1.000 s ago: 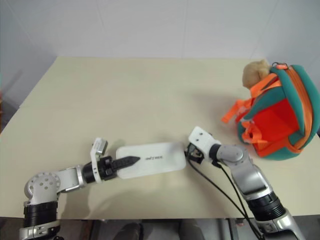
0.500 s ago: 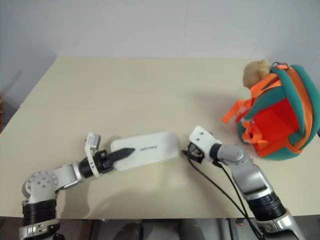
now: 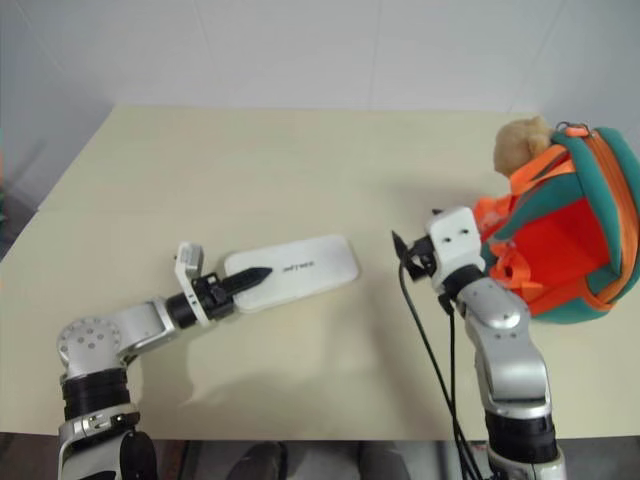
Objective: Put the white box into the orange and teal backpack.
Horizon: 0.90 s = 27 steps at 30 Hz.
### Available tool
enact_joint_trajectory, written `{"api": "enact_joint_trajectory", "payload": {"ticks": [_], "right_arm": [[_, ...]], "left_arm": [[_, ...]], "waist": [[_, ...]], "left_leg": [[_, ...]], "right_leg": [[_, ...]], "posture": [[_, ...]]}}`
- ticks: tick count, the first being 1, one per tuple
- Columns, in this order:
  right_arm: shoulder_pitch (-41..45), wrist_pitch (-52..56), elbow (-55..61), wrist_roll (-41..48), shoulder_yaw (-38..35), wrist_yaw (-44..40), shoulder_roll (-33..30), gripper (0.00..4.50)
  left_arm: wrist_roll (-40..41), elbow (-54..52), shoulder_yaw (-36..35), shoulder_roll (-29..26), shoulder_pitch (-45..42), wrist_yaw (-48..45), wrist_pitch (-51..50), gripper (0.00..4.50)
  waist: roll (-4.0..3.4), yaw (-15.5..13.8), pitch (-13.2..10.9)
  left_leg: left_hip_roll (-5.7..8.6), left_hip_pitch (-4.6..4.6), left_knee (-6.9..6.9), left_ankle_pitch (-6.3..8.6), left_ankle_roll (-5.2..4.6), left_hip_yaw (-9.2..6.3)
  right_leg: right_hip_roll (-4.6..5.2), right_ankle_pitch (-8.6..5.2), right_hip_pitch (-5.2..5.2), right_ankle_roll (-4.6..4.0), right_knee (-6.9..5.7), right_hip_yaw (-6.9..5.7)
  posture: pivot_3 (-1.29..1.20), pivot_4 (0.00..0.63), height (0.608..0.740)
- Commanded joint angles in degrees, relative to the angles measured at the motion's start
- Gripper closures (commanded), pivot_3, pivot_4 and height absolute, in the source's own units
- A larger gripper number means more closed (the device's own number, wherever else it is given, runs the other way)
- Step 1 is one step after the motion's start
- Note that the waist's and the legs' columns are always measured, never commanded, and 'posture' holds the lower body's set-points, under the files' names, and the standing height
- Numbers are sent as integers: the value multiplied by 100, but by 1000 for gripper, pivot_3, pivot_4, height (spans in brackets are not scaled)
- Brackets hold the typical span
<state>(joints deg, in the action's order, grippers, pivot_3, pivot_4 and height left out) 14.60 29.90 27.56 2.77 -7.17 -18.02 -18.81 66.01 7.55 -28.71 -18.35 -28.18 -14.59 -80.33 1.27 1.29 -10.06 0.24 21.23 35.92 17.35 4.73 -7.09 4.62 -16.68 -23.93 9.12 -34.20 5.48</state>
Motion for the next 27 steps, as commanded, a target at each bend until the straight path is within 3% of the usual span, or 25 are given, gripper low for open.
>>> {"api": "enact_joint_trajectory", "payload": {"ticks": [1, 10, 16, 27], "right_arm": [[-343, 24, 735, 44, -334, 567, 365, 0], [-604, 231, 1053, 134, -1179, 1513, 943, 0], [-184, -90, 264, 86, -1628, 1701, 631, 0], [556, -876, -1309, 132, -1498, 1655, 406, 0]], "left_arm": [[145, 277, -8, -281, -445, -166, -218, 3216], [-45, 1039, 317, -666, -1310, -473, -746, 3216], [-211, 1568, 337, -806, -1790, -617, -1090, 3216], [-228, 1471, 245, -836, -1825, -634, -1217, 3216]], "waist": [[0, -8, 0], [0, 19, 0], [-1, 34, 0], [-2, 42, -1]], "left_leg": [[0, 0, 1, 0, 0, 0], [1, -10, 4, -7, 9, -3], [2, -10, 3, -7, 9, 0], [0, -10, -6, -8, 10, 4]], "right_leg": [[0, 0, 0, 0, -1, -1], [-1, 0, 2, -2, -23, -5], [-1, 0, 1, -3, -23, -5], [0, -1, -2, -4, -42, -5]], "posture": [[0, 150, 740], [0, 150, 740], [0, 150, 740], [0, 150, 740]]}}
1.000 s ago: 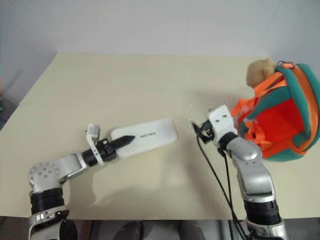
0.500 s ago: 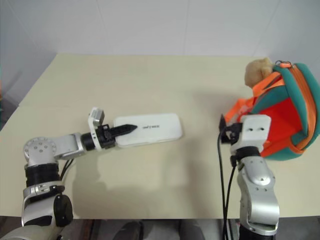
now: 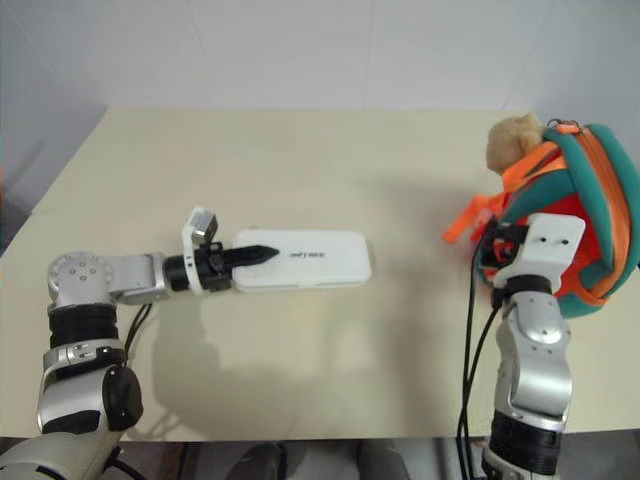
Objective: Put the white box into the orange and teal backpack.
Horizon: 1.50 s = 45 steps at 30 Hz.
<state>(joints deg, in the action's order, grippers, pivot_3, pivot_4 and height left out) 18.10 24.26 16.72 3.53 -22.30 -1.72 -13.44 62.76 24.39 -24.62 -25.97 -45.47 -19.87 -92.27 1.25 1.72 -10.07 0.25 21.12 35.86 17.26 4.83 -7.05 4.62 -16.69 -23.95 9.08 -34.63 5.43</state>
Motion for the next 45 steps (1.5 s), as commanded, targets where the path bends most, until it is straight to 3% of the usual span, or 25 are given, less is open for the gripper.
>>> {"api": "enact_joint_trajectory", "payload": {"ticks": [1, 11, 14, 25, 45], "right_arm": [[304, -392, -392, 55, 35, 24, -139, 0], [1402, -1405, -2318, -102, 17, 493, -450, 0], [1535, -1422, -2532, -53, 52, 609, -451, 556], [1599, -1449, -2551, -31, 196, 679, -483, 3966], [1194, -224, -978, 860, 624, -467, -484, 4010]], "left_arm": [[98, -228, -171, -79, -86, -100, -23, 3217], [294, -531, -291, -47, 128, 65, -23, 3217], [381, -649, -309, -13, 237, 125, -23, 3217], [600, -787, -433, 111, 355, 411, -23, 3217], [122, -375, -759, -66, 26, 431, 137, 3217]], "waist": [[0, -1, 0], [-1, 14, 0], [-1, 12, 0], [-1, 21, 0], [-1, 49, 0]], "left_leg": [[0, -1, 0, 0, 0, 0], [0, 3, 2, -1, 2, 2], [0, 3, 2, -1, 2, 3], [0, 2, 13, -1, 2, 6], [0, 3, 11, -1, 2, 6]], "right_leg": [[0, 0, 0, 0, -2, 0], [1, 0, -7, 0, -9, 0], [1, 0, -9, 0, -12, -1], [2, 0, -10, 0, -24, -2], [1, 0, -13, 0, -26, -4]], "posture": [[0, 150, 740], [0, 150, 740], [0, 150, 740], [0, 150, 740], [0, 150, 740]]}}
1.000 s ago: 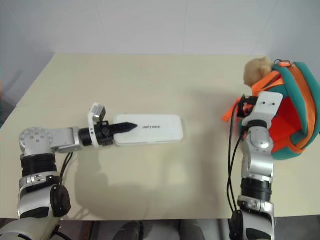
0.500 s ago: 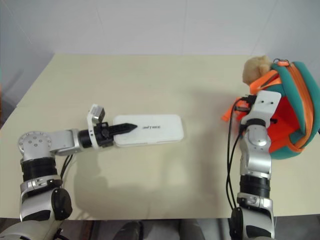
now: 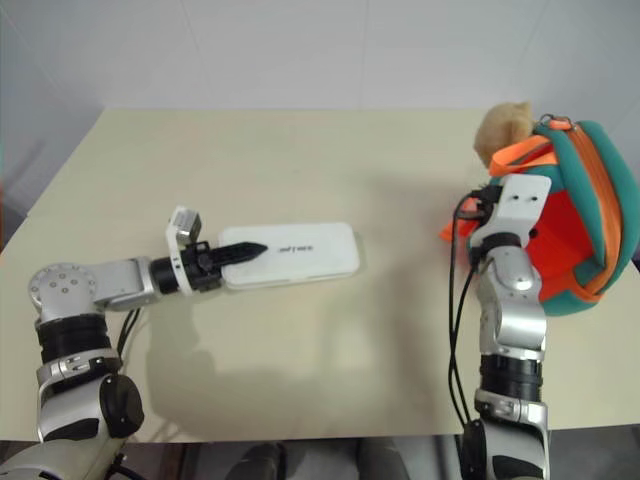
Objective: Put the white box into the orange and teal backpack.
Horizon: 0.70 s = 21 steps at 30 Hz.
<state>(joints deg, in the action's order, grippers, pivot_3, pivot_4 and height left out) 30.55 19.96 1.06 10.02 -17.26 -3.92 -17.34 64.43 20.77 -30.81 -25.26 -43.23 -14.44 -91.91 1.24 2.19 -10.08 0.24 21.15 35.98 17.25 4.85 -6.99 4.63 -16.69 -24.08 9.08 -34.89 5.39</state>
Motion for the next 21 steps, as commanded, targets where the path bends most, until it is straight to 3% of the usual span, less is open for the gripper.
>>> {"api": "enact_joint_trajectory", "payload": {"ticks": [1, 10, 21], "right_arm": [[-100, 319, 755, 279, 177, -347, -112, 4010], [-230, 1099, 1760, 816, 521, -1121, -398, 4010], [-312, 1729, 2602, 1425, 767, -1875, -853, 4011]], "left_arm": [[-94, 28, -148, -187, -224, -132, 141, 3218], [-414, 288, -151, -579, -316, -408, 356, 3218], [-668, 387, -88, -657, -353, -653, 475, 3218]], "waist": [[0, 6, 0], [0, 22, 0], [1, -9, 0]], "left_leg": [[0, 0, 0, 0, 0, 0], [-2, 8, -6, 0, 0, 12], [-2, 11, -8, 1, -1, 21]], "right_leg": [[0, 0, 0, 0, 1, 0], [1, 0, -26, 0, -12, 0], [3, 0, -33, -1, -12, 0]], "posture": [[0, 150, 740], [0, 150, 740], [0, 150, 740]]}}
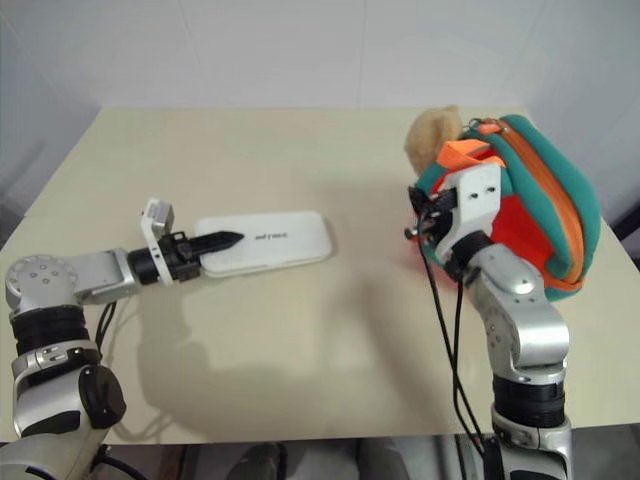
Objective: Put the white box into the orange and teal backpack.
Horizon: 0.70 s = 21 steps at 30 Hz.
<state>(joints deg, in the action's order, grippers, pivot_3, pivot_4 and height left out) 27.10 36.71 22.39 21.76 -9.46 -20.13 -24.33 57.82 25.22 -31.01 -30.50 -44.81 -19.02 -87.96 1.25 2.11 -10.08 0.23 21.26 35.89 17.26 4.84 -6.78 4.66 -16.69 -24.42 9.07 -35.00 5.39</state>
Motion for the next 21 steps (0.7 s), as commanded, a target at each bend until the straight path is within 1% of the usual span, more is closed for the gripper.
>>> {"api": "enact_joint_trajectory", "payload": {"ticks": [1, 6, 16, 21], "right_arm": [[28, 79, 512, 304, -3, -323, -206, 4011], [79, 213, 669, 626, 36, -847, -591, 4011], [-165, 232, 1014, 1307, 7, -2053, -1446, 4011], [12, 320, 1204, 1861, 18, -2677, -1791, 4012]], "left_arm": [[-26, -46, -60, -137, -202, -214, 91, 3218], [-199, 126, 32, -167, -331, -356, 196, 3218], [-466, 292, 163, -390, -439, -729, 282, 3218], [-605, 378, 202, -555, -459, -889, 376, 3218]], "waist": [[0, -5, 0], [1, -35, 0], [2, -36, 0], [3, -38, 0]], "left_leg": [[0, 0, 0, 0, 0, 1], [0, 1, 3, 1, -1, 3], [0, 4, 3, 4, -8, 8], [-1, 3, 8, 5, -8, 9]], "right_leg": [[0, 0, 0, 0, 0, 0], [1, 0, 0, 0, 1, 0], [1, 0, -1, 0, 5, -1], [1, 0, -1, 0, 1, -2]], "posture": [[0, 150, 740], [0, 150, 740], [0, 150, 740], [0, 150, 740]]}}
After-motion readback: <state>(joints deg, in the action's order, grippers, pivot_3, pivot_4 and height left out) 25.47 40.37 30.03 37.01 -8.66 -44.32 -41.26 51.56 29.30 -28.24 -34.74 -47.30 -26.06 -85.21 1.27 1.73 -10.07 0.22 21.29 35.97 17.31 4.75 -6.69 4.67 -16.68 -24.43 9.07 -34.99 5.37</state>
